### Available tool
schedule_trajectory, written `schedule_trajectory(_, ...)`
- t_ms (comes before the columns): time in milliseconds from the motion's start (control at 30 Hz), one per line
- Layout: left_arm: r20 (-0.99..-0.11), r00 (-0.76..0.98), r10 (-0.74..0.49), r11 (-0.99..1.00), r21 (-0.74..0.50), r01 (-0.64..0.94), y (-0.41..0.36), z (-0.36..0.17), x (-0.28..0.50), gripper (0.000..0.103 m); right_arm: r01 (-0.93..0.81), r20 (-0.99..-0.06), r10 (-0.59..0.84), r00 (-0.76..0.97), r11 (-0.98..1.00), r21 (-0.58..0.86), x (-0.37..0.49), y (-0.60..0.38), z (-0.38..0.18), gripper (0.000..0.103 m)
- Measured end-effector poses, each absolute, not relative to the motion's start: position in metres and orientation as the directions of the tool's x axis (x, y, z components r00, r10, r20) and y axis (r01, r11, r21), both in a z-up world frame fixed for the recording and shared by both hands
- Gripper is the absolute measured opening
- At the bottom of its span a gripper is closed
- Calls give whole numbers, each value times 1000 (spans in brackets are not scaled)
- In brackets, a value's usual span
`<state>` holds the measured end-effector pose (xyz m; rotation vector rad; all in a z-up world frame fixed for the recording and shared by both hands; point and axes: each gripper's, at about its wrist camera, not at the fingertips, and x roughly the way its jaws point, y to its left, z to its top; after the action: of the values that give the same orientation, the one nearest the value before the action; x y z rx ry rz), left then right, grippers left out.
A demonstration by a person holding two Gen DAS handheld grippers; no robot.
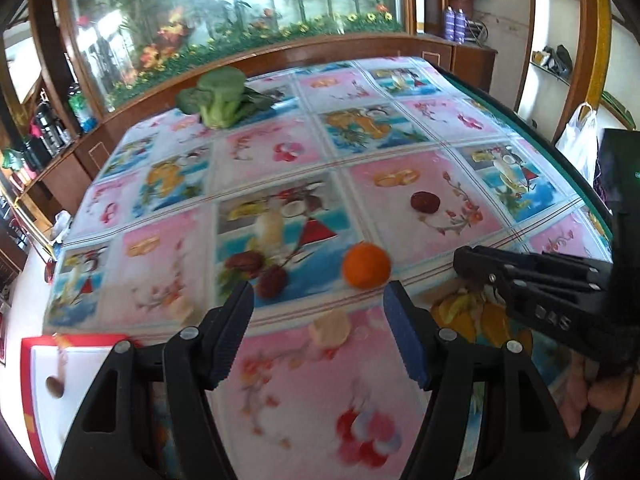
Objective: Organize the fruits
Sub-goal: 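Grasp a dark red date with the right tool while the left grasps a mandarin orange, then carry the orange and the date over the tray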
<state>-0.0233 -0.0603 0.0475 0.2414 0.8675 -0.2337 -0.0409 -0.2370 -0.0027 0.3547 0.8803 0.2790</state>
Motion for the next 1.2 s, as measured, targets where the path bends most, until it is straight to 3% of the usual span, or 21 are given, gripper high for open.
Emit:
schedule_trajectory(367, -819, 553, -155, 932, 64, 357, -86, 25, 4, 46, -36, -672, 346, 655, 902, 429, -46, -251, 4, 19)
schedule_trajectory(467, -829, 529, -181, 929, 32, 369, -89, 21, 7, 36, -27, -666, 347, 660, 897, 441, -46, -254, 4, 19)
schedule_trajectory(800, -806, 547, -225, 940, -32, 339, -83, 27, 5, 35, -39, -667, 353, 656, 899, 436, -43, -251, 2, 19)
schedule_trajectory(1200, -613, 783, -108, 950, 170, 264, -47, 103, -86, 35, -172, -531, 363, 766, 911, 375, -61, -236, 29, 18)
